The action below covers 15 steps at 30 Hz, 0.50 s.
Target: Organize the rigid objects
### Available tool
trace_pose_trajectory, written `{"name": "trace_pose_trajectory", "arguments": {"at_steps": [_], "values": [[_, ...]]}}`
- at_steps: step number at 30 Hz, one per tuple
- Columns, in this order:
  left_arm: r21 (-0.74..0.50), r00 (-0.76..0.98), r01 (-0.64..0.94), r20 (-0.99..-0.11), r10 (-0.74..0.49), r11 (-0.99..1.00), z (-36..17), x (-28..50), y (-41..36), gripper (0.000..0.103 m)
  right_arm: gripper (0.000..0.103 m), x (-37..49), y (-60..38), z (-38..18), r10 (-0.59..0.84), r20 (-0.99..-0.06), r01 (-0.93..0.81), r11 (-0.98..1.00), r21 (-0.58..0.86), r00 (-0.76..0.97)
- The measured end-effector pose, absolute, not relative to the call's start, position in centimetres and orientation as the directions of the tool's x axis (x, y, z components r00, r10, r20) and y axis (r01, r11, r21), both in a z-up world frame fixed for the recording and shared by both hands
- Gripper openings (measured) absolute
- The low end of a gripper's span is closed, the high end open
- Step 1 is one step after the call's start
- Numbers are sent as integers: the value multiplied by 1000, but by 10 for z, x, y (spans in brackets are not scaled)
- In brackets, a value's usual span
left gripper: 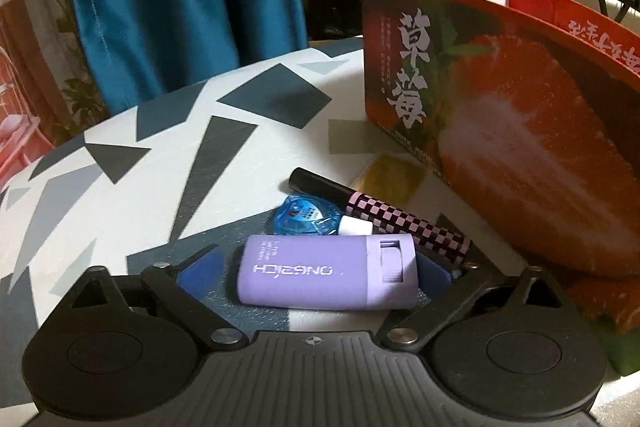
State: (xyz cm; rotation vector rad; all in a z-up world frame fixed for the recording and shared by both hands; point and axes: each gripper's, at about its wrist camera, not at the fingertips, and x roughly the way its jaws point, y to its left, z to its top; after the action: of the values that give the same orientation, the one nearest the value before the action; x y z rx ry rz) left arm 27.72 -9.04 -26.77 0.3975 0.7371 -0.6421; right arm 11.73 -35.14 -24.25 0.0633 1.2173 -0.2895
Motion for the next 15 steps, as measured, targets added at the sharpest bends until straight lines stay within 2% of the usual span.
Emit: {"name": "trace_pose_trajectory", "arguments": {"at_steps": [2, 15], "values": [[87, 555, 659, -726, -406, 747, -269, 278, -91, 90, 17, 117, -351, -242, -185, -931, 253, 962, -106, 315], [81, 604, 595, -701, -378, 800, -250, 264, -80, 89, 16, 118, -351, -243, -187, -932, 252, 961, -109, 311]]}}
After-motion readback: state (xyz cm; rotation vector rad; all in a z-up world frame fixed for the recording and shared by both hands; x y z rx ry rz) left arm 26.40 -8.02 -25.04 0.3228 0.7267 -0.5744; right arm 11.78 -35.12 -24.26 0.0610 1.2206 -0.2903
